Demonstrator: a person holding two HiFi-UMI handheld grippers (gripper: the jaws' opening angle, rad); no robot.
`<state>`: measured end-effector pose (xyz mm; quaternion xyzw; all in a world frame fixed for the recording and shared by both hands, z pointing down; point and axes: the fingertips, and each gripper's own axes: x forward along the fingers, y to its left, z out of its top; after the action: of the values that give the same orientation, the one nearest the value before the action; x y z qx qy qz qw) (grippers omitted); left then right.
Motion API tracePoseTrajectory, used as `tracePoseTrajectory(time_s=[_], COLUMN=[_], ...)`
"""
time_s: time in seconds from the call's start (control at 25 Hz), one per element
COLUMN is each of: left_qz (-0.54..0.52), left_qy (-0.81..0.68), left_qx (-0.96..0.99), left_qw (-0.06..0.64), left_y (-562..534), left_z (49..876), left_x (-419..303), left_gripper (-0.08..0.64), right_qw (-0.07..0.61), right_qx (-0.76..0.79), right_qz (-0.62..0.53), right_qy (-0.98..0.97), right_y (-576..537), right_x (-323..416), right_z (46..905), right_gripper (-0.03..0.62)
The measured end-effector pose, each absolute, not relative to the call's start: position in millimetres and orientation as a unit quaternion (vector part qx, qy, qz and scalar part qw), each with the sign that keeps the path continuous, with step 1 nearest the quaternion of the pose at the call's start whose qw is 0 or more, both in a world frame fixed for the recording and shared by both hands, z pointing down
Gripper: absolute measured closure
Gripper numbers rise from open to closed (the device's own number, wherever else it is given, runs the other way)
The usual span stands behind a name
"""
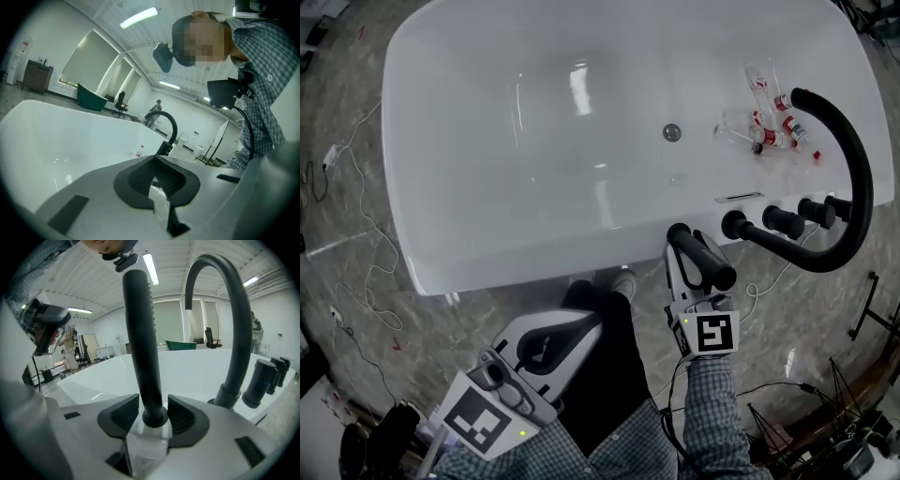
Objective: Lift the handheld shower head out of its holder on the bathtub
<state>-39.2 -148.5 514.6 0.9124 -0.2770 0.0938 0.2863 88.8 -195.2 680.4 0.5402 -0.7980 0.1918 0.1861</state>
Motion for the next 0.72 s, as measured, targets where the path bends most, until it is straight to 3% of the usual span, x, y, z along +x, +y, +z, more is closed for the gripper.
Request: tracePoseTrajectory(time_s=[0.56, 0.72], left_qz=[0.106, 0.106], left_qy=[-0.28, -0.281], left_qx=[0.906, 0.905], left_qw=[0.298, 0.3], left_y=[-140.3, -140.3], left_z=[529.9, 531.8], left_x=[-45.2, -46.8], left_gripper=[0.554, 0.554], right_qw=[0.157, 0.169], right_qx=[0.541, 0.543], right_qz=[0.155, 0.155], right_qy=[-0.812, -0.808], right_y=[-221.0, -219.8], right_x=[75.0, 78.6], right_z=[682.2, 685.8], right_gripper=[0.428, 0.474])
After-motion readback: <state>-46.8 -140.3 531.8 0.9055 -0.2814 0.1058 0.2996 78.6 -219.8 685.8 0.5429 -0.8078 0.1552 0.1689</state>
